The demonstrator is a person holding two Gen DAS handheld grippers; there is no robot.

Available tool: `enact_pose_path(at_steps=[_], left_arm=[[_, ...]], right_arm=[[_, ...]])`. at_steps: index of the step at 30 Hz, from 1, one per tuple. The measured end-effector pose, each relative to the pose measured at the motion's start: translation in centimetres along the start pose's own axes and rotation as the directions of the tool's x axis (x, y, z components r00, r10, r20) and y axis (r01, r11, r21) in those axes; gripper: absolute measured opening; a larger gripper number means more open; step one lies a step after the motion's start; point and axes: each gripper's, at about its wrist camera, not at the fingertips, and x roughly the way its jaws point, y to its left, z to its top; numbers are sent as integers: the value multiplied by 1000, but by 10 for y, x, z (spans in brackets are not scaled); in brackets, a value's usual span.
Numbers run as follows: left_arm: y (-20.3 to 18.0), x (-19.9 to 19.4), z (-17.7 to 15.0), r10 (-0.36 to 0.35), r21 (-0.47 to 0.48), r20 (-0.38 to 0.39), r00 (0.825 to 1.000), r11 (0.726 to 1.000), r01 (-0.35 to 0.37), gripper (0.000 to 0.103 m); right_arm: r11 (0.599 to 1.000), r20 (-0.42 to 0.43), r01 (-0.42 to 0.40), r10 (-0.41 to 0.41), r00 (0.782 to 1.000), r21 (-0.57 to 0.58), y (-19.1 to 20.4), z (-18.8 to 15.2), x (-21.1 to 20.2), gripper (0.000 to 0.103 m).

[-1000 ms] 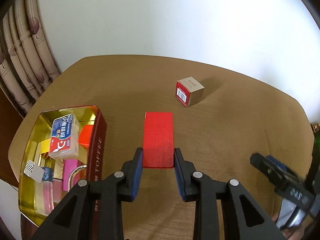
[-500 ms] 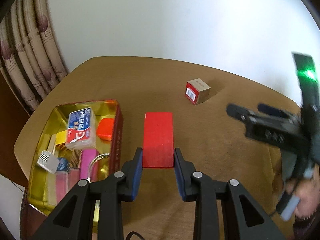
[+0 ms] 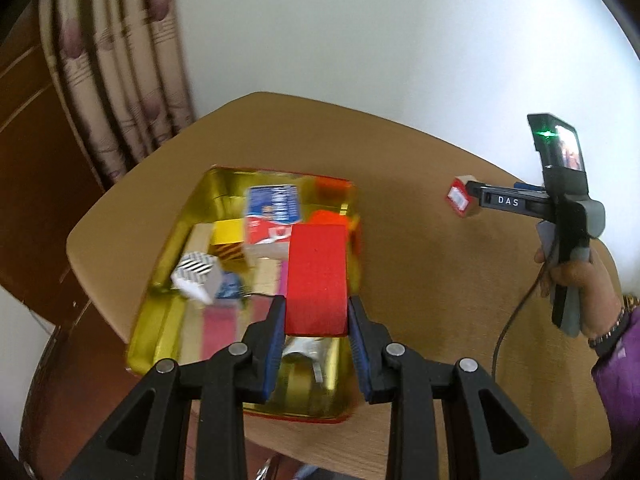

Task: Organize rigid objects
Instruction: 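Carry the red case over the tray with left while right grasps the beige MARUBI box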

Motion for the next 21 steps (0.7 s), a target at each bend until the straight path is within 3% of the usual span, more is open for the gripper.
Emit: enact_pose_path(at_steps=[3, 5, 7, 11, 15, 19, 21], left_arm=[[13, -1, 2, 11, -19, -5, 1000, 1000, -11, 30], [22, -5, 5, 24, -32, 1, 1000, 999, -24, 30], [30, -9, 8, 38, -43, 8, 999, 998, -37, 30], [53, -12, 15, 73, -84, 18, 997, 994, -71, 30], [79, -6, 24, 102, -134, 15, 995, 986, -99, 30], [92, 7, 25, 111, -164, -11, 994, 980, -111, 30], [92, 12, 24, 132, -157, -7, 991, 979, -132, 30]], right_arm=[[1000, -30, -5, 5, 1000, -2, 2, 7, 18, 97], [1000, -76, -6, 6, 997, 2, 3, 10, 30, 79], [1000, -140, 3, -3, 990, 0, 3, 9, 42, 43], [997, -127, -34, 42, 991, 67, 1, -1, 30, 40], [980, -38, -162, 167, 985, 114, 14, -18, -18, 40], [935, 34, -332, 330, 943, 125, 45, -29, -68, 40], [897, 45, -430, 428, 903, 104, 75, -32, -90, 40]])
